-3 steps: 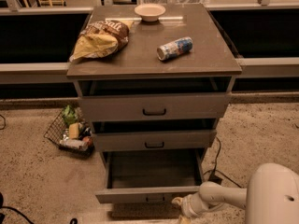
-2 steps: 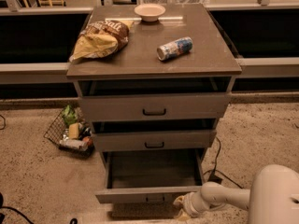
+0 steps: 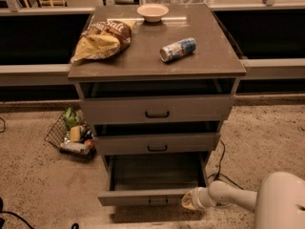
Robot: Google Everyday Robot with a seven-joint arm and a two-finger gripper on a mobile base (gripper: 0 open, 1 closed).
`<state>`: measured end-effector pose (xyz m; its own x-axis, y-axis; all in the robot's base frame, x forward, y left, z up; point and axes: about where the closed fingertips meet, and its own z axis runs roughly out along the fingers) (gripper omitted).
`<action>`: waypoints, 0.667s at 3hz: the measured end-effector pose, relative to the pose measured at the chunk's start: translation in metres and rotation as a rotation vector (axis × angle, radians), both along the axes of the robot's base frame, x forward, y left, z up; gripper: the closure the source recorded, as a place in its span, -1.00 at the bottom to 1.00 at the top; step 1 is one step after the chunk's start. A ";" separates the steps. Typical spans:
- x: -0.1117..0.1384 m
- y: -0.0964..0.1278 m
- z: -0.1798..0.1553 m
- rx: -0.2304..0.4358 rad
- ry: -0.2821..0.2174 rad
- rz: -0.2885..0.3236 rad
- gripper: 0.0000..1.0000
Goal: Close bottom drawer
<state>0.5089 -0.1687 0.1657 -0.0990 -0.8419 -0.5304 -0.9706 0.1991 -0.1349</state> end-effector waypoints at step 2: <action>0.049 -0.021 0.002 -0.003 -0.064 -0.058 0.49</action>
Offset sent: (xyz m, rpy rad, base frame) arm 0.0709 -0.0350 0.0061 -0.0002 -0.0895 -0.0865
